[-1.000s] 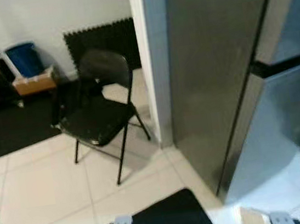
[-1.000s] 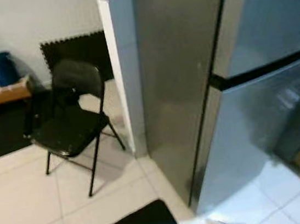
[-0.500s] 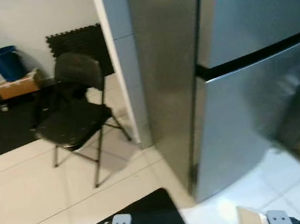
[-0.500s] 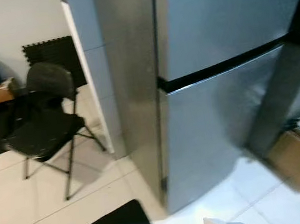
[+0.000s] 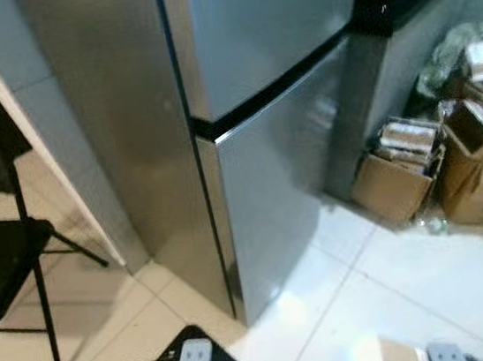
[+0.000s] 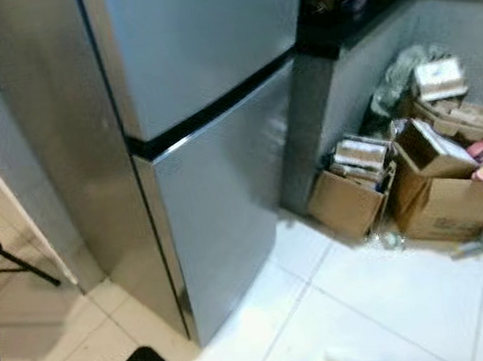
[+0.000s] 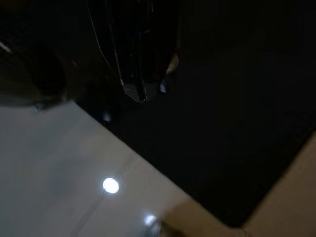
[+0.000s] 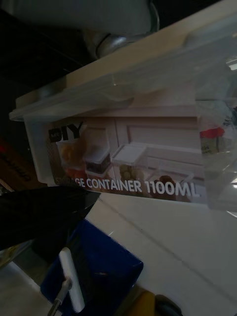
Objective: Restocking fridge
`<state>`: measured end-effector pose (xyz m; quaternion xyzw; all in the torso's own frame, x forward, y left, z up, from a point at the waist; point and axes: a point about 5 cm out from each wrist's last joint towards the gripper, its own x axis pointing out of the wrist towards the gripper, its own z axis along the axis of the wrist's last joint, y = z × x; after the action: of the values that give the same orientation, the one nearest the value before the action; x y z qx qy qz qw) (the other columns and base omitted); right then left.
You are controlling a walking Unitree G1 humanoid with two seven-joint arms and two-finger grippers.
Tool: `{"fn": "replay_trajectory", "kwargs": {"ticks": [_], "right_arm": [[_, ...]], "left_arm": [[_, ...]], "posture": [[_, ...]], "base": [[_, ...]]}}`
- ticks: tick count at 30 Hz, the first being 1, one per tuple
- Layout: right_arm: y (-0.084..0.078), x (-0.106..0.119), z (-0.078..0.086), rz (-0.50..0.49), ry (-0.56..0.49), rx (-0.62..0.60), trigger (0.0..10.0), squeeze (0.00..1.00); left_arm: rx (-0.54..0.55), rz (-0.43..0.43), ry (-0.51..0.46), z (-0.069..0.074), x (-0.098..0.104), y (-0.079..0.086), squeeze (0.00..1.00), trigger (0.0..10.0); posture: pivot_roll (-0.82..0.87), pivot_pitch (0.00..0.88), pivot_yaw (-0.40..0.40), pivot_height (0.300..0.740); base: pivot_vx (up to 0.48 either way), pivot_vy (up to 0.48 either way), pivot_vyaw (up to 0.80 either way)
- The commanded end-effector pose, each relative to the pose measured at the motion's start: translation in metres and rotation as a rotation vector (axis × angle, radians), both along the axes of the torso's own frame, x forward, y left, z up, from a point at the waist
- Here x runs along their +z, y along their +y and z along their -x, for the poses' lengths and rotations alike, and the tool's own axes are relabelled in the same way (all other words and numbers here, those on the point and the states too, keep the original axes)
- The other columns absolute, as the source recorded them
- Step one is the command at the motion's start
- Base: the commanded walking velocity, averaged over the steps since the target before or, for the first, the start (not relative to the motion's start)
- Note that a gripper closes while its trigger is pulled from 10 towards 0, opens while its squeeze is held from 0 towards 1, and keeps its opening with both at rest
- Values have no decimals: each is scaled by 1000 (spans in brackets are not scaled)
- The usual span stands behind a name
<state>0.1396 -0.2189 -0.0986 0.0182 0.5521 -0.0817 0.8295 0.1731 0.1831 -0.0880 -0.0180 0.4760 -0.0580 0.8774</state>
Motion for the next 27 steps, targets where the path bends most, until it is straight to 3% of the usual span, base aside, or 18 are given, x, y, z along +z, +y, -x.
{"fn": "replay_trajectory", "kwargs": {"ticks": [1, 7, 9, 10, 12, 15, 16, 17, 18, 24, 27], "right_arm": [[-2, 4, -8, 0, -40, -6, 10000, 0], [-1, 4, -9, -2, -42, -7, 10000, 0], [-1, 4, -9, -2, -44, -7, 10000, 0], [-1, 4, -10, -7, -49, -12, 10000, 0], [-1, 4, -10, -9, -52, -14, 10000, 0], [-1, 4, -10, -11, -53, -15, 10000, 0], [-1, 4, -9, -12, -53, -16, 10000, 0], [-1, 4, -9, -12, -53, -16, 10000, 0], [-1, 4, -9, -13, -52, -16, 10000, 0], [-2, 5, -11, -22, -79, -34, 10000, 0], [-9, 10, -18, -14, -118, -59, 10000, 0]], "left_arm": [[-5, -24, 26, 8, -3, 3, 0, 10000], [37, -40, 2, 4, -1, 6, 0, 10000], [73, -53, -41, -4, 3, 10, 0, 10000], [152, -30, -104, -18, 11, 15, 0, 10000], [179, -13, -137, -26, 16, 17, 0, 10000], [209, 67, -278, -59, 37, 19, 0, 10000], [209, 101, -344, -74, 49, 19, 784, 10000], [209, 101, -344, -74, 49, 19, 784, 10000], [211, 127, -391, -84, 58, 20, 1000, 10000], [171, 214, -598, -125, 100, 22, 1000, 10000], [101, 229, -669, -137, 115, 21, 1000, 10000]], "posture": [[40, 0, -21, 740], [40, 0, -21, 740], [37, 0, -22, 740], [35, 0, -21, 740], [36, 0, -23, 740], [36, 0, -22, 740], [35, 0, -20, 740], [35, 0, -20, 740], [34, 0, -20, 740], [38, 0, -15, 740], [32, 0, -11, 740]], "base": [[0, 0, 0], [0, 0, 0], [0, 0, 0], [0, 0, 0], [0, 0, 0], [0, 0, 0], [0, 0, 0], [0, 0, 0], [0, 0, 0], [0, 0, 0], [0, 0, 0]]}}
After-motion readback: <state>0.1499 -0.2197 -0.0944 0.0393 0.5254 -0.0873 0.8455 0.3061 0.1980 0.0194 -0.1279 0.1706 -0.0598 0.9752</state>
